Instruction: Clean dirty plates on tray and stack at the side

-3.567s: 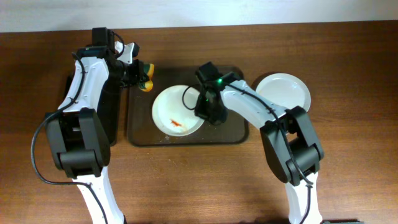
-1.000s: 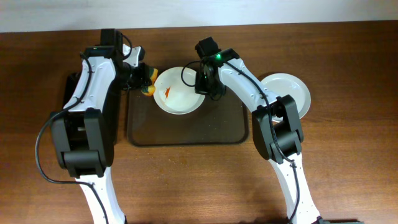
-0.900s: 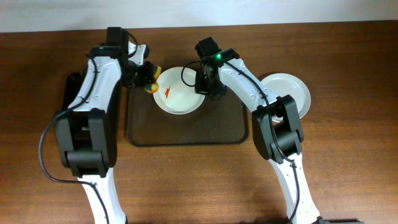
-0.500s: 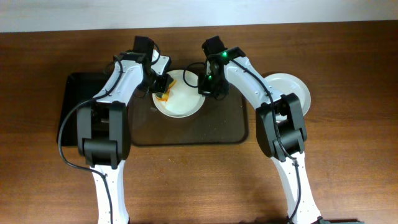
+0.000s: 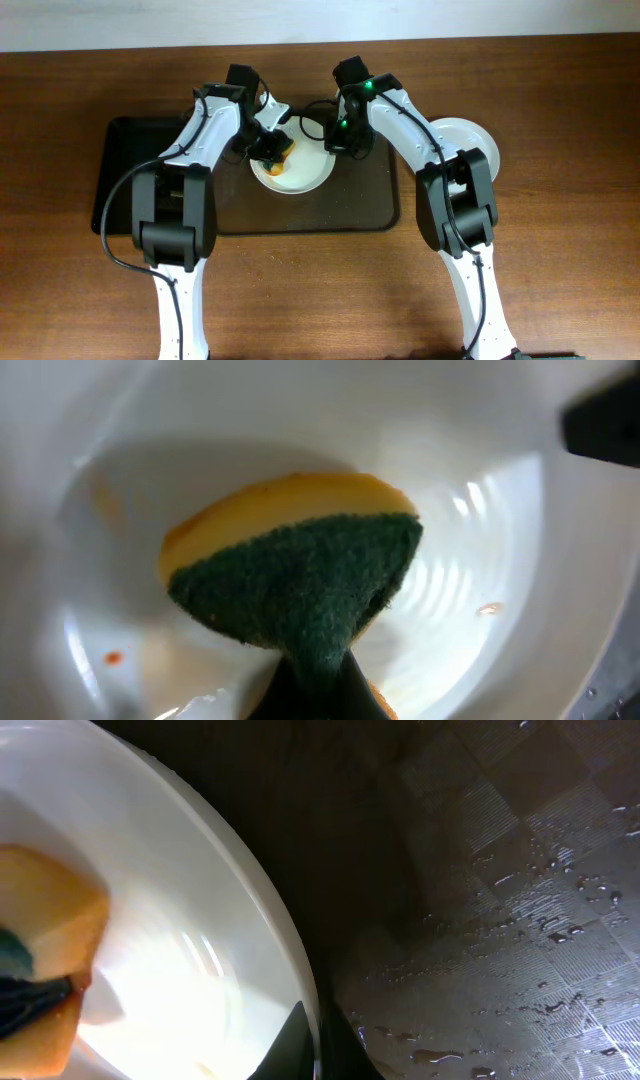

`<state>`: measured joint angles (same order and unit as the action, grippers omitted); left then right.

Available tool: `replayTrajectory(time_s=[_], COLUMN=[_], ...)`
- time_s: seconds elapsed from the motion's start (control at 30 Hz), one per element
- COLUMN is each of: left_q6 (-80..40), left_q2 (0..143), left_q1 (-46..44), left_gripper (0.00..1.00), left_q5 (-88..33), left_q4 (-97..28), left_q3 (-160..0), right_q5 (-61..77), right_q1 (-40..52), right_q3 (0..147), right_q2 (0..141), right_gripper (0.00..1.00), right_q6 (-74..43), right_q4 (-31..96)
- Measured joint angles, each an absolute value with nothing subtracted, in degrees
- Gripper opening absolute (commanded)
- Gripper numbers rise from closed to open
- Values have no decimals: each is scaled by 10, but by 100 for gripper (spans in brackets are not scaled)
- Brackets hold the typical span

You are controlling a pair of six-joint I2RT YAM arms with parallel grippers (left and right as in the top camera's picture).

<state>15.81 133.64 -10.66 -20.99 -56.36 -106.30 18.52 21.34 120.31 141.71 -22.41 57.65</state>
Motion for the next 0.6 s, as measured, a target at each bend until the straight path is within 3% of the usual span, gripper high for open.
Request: replayTrajectory(time_s=[0.23, 0.43, 0.6], left_q6=[189, 35, 8], left_q2=[1338, 1338, 1337], left_q1=[-112, -121, -122], left_gripper=[0, 0, 0], left_q5=[-222, -41, 1], left_q4=[-535, -430, -465], left_q3=[-1062, -1061, -1065], right_q5=[186, 188, 192], right_q1=[213, 213, 214], right_q3=[1203, 1201, 1201], right_q2=[1417, 1417, 1417], right_gripper=[4, 4, 4], right_q6=[-225, -227, -227], right_q4=[573, 568, 568])
